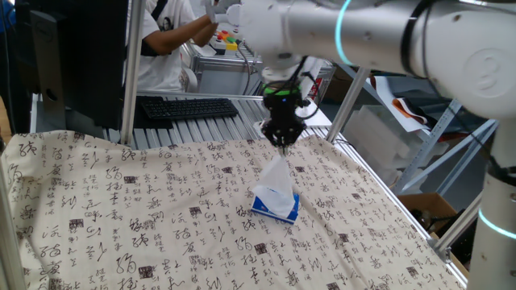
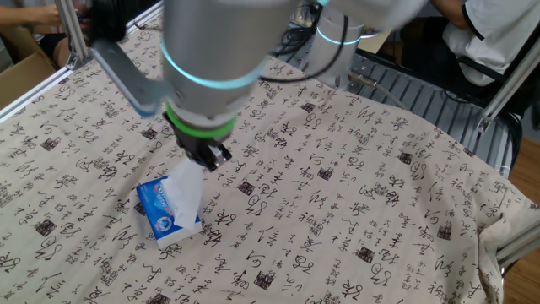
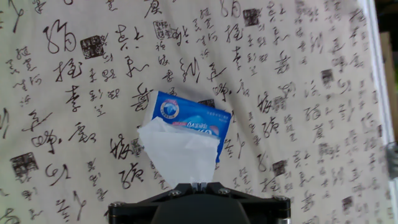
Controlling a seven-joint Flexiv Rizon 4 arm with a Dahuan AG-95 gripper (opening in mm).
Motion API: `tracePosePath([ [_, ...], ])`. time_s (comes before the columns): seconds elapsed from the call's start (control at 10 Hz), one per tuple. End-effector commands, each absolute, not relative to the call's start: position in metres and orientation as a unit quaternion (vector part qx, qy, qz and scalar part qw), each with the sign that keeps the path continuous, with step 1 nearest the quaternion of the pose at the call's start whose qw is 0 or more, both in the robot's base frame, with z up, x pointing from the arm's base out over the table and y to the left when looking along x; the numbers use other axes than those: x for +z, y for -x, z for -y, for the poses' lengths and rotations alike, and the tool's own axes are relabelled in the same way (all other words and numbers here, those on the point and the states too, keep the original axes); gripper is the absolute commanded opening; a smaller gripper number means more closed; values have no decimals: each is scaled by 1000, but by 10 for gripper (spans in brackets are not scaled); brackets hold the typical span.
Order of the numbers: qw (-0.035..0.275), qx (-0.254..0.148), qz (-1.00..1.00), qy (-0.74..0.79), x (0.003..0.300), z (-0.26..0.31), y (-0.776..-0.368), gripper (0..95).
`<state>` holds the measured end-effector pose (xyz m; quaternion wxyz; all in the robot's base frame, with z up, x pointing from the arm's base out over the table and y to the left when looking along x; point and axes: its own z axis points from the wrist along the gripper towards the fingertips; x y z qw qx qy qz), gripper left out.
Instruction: Pull out a napkin
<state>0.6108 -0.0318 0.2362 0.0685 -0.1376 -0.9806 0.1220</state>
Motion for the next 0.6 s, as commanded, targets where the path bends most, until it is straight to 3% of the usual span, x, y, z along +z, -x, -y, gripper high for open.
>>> tracePosePath([
  [0.1,74,88,981,153,238,37,-598,0],
  [0.6,71,68,977,188,223,16,-565,0],
])
